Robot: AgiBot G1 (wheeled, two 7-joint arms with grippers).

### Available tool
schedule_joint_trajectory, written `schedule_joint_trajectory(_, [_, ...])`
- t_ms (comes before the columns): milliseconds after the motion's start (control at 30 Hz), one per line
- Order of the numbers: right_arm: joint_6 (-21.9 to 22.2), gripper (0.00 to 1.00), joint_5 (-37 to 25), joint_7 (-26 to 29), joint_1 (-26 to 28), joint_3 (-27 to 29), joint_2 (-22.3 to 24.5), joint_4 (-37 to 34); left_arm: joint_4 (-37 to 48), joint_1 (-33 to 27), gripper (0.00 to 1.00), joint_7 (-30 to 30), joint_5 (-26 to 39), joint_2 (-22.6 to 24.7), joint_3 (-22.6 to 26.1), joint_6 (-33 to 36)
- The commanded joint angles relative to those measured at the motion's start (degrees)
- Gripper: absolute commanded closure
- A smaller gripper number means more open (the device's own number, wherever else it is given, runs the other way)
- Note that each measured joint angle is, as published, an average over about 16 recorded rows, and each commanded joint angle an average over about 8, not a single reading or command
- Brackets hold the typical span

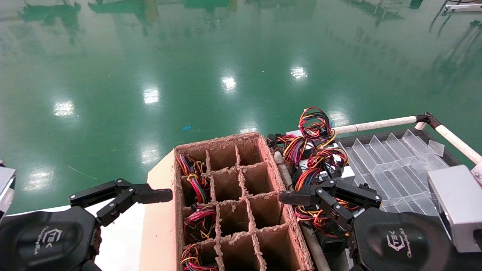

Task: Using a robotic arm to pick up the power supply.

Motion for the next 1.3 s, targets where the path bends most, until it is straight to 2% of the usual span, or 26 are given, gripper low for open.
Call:
schedule_joint_trajectory(33, [0.0, 0.0, 0.0, 0.0, 0.0, 0.0, 0.0, 0.0, 0.0, 0.0, 0.0, 0.0, 0.0, 0.0, 0.0, 0.0])
schedule_joint_trajectory(333, [0.0, 0.0, 0.0, 0.0, 0.0, 0.0, 0.0, 0.0, 0.0, 0.0, 0.0, 0.0, 0.0, 0.0, 0.0, 0.0])
schedule_joint_trajectory(367, [0.0, 0.0, 0.0, 0.0, 0.0, 0.0, 0.0, 0.0, 0.0, 0.0, 0.02, 0.0, 0.0, 0.0, 0.0, 0.0])
schedule_joint_trajectory(400, [0.0, 0.0, 0.0, 0.0, 0.0, 0.0, 0.0, 0.0, 0.0, 0.0, 0.12, 0.0, 0.0, 0.0, 0.0, 0.0])
schedule_joint_trajectory(600, [0.0, 0.0, 0.0, 0.0, 0.0, 0.0, 0.0, 0.0, 0.0, 0.0, 0.87, 0.0, 0.0, 0.0, 0.0, 0.0])
schedule_joint_trajectory(633, [0.0, 0.0, 0.0, 0.0, 0.0, 0.0, 0.0, 0.0, 0.0, 0.0, 0.97, 0.0, 0.0, 0.0, 0.0, 0.0])
schedule_joint_trajectory(667, [0.0, 0.0, 0.0, 0.0, 0.0, 0.0, 0.0, 0.0, 0.0, 0.0, 1.0, 0.0, 0.0, 0.0, 0.0, 0.0])
schedule_joint_trajectory(1300, [0.0, 0.0, -0.6, 0.0, -0.1, -0.3, -0.2, -0.3, 0.0, 0.0, 1.0, 0.0, 0.0, 0.0, 0.0, 0.0])
